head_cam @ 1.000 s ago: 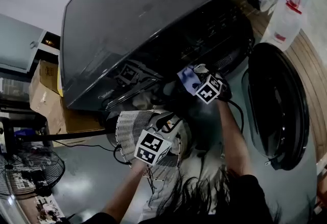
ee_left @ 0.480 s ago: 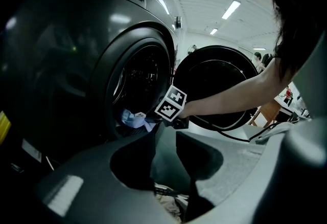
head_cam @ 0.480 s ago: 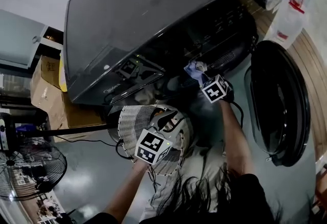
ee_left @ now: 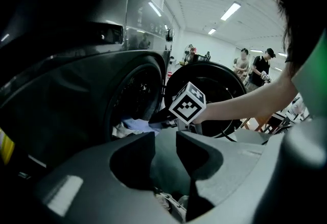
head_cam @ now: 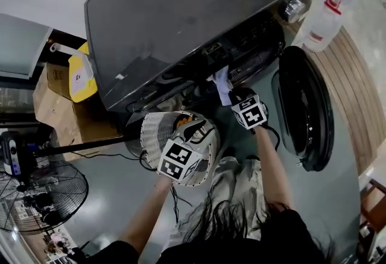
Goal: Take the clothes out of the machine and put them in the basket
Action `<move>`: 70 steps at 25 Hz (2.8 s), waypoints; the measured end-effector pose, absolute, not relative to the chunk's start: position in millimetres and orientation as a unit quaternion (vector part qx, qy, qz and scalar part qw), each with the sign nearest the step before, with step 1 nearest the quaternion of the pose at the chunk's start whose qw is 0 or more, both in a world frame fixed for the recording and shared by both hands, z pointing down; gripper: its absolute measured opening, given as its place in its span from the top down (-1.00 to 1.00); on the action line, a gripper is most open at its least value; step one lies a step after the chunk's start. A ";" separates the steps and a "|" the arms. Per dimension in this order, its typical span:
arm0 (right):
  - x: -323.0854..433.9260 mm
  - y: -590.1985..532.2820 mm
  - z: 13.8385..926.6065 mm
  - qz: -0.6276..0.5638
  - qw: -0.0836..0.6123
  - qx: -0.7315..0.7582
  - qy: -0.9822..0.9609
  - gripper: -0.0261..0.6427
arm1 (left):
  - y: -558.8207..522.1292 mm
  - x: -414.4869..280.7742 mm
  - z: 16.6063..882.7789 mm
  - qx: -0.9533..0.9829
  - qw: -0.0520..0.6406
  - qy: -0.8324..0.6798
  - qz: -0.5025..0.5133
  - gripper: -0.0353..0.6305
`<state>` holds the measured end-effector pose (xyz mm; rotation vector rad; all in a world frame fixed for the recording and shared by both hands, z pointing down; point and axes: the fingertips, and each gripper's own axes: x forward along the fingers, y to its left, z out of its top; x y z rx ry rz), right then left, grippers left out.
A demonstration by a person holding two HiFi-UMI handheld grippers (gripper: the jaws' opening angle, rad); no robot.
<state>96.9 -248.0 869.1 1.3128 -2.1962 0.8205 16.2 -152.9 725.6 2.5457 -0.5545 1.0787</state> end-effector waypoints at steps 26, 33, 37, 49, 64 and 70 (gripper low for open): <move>107.2 -164.6 609.2 0.375 0.049 0.483 -0.790 0.78 | -129.1 -2.8 606.7 0.881 0.155 -0.232 0.382 0.49; 103.6 -154.7 564.5 0.369 0.039 0.480 -0.795 0.78 | -118.8 4.3 604.2 0.889 0.113 -0.192 0.399 0.43; 107.2 -150.7 535.5 0.360 0.025 0.483 -0.798 0.78 | -117.7 12.8 603.2 0.890 0.120 -0.182 0.401 0.35; 125.3 -149.3 417.1 0.307 -0.067 0.488 -0.814 0.78 | -120.5 29.5 608.3 0.891 0.167 -0.193 0.374 0.07; 145.6 -124.1 269.8 0.232 -0.184 0.461 -0.837 0.78 | -112.3 98.6 625.8 0.905 0.167 -0.151 0.360 -0.31; 153.4 -111.0 252.1 0.212 -0.181 0.467 -0.839 0.78 | -119.8 124.5 615.1 0.914 0.193 -0.164 0.317 0.24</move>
